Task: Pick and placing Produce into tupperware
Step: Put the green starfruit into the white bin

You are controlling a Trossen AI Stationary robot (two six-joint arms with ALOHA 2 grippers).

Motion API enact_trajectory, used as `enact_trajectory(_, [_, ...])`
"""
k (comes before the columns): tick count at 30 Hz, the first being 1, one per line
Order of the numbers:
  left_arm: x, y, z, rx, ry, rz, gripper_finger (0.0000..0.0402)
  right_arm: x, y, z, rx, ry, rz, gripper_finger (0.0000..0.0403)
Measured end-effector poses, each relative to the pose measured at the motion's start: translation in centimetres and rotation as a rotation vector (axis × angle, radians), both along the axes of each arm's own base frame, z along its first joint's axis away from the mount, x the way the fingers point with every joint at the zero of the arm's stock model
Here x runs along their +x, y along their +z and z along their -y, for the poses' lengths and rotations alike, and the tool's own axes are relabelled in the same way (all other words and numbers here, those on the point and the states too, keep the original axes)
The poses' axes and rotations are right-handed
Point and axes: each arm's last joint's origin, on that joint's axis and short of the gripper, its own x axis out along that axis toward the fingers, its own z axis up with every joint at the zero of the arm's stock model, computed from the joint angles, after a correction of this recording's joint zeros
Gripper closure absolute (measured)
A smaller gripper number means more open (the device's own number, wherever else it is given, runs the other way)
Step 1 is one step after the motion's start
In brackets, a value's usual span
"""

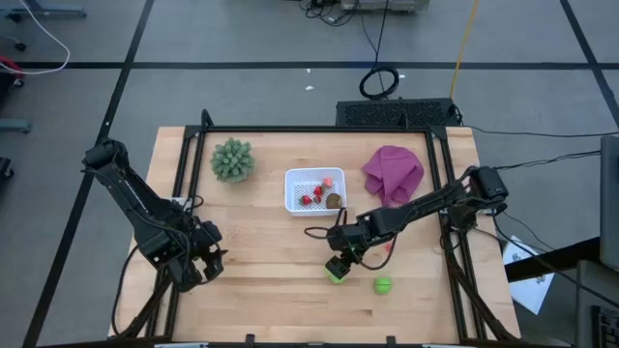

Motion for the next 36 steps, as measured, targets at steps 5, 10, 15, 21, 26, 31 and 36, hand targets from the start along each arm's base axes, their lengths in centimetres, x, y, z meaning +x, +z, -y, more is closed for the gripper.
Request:
enact_trajectory(5, [0.0,0.0,0.0,0.006,-0.012,-0.002,0.0195,0.5,-2.2,-0.4,0.057,0.019,-0.075,0.0203])
enact_trajectory(10, [0.0,0.0,0.0,0.008,-0.016,-0.003,0.0195,1.1,-3.2,-0.6,0.07,0.024,-0.062,0.0205])
enact_trajectory(15, [0.0,0.0,0.0,0.011,-0.023,-0.005,0.0195,1.3,-3.7,-0.7,0.082,0.024,-0.072,0.0206])
enact_trajectory(21, [0.0,0.0,0.0,0.011,-0.022,-0.005,0.0195,1.4,-4.2,-0.7,0.082,0.016,-0.087,0.0206])
enact_trajectory(26, [0.0,0.0,0.0,0.011,-0.022,-0.004,0.0195,1.4,-4.2,-0.6,0.062,0.022,-0.076,0.0207])
enact_trajectory(31, [0.0,0.0,0.0,0.011,-0.023,-0.004,0.0195,1.4,-4.2,-0.5,0.054,0.025,-0.07,0.0226])
enact_trajectory(36, [0.0,0.0,0.0,0.011,-0.023,-0.004,0.0195,1.4,-4.2,-0.4,0.046,0.034,-0.062,0.0252])
